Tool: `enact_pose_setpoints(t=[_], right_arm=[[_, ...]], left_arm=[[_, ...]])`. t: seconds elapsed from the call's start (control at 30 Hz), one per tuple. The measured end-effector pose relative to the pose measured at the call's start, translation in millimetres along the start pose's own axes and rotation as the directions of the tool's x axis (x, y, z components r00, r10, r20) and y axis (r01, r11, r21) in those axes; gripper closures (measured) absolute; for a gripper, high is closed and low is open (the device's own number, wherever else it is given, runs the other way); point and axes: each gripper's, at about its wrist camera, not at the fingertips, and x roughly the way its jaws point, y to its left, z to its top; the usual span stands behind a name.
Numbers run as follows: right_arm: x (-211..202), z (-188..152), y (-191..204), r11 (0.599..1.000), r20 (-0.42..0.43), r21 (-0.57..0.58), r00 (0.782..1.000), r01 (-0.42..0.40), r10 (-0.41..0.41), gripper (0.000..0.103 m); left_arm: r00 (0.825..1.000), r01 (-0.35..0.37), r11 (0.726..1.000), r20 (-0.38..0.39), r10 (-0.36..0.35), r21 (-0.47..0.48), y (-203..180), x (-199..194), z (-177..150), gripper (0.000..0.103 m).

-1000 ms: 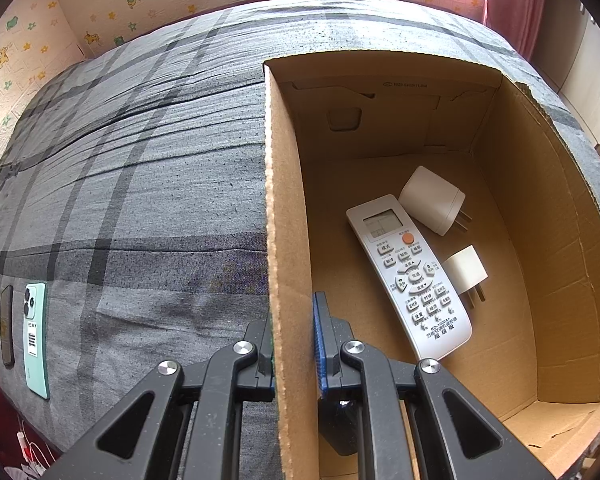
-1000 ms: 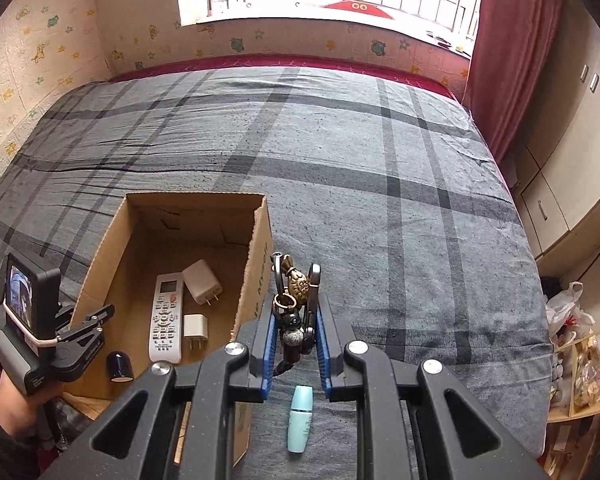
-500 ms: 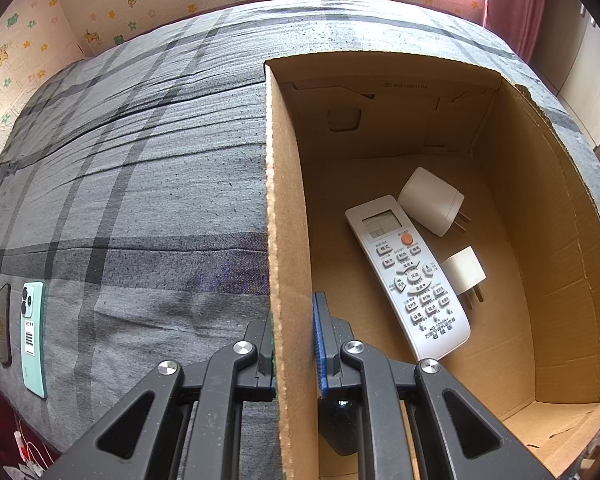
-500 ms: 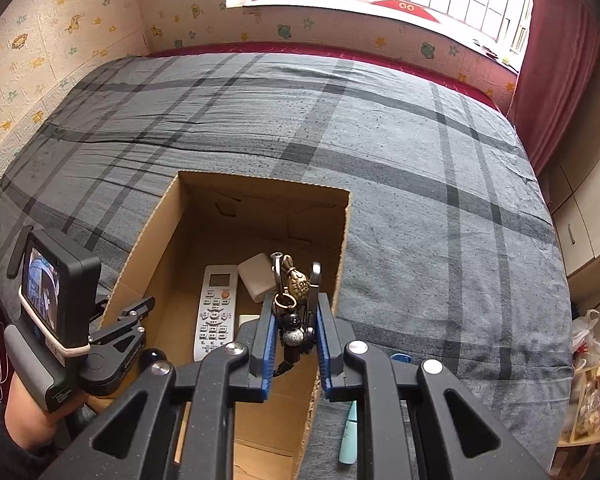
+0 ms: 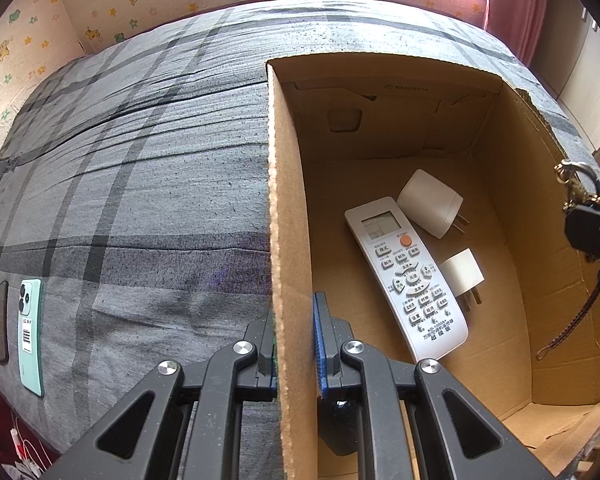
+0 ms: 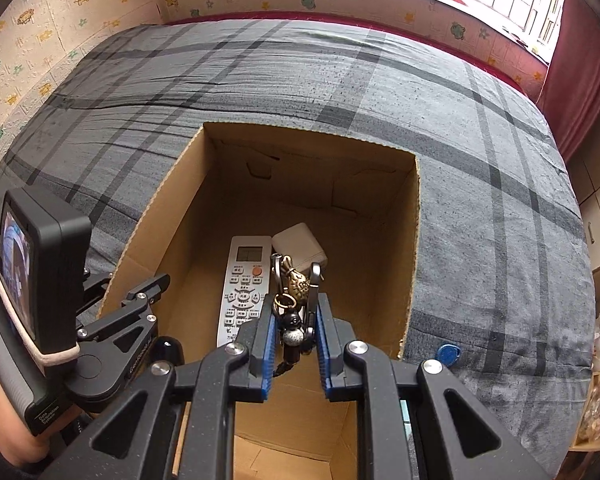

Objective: Organize rigid objects
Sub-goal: 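Lift the keyring with the right gripper and carry it over the box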

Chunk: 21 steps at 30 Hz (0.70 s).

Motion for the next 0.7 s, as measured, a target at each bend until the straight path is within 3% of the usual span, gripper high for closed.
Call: enact_pose_setpoints(t=[0.3, 0.7], right_arm=[[43.7, -16.9, 14.2, 1.000, -0.114, -0.003, 0.993, -0.004, 0.004, 0.086], [85.7, -36.6, 17.7, 1.000, -0.267, -0.004, 0.964, 0.000, -0.001, 0.085]], left_arm=[[1.000, -0.002, 1.000, 0.002, 0.002, 0.002, -1.3, -0.7, -0.4, 0.089], [1.000, -0.004, 1.000, 0.004, 0.004, 0.003, -1.7, -1.7, -1.0, 0.089]])
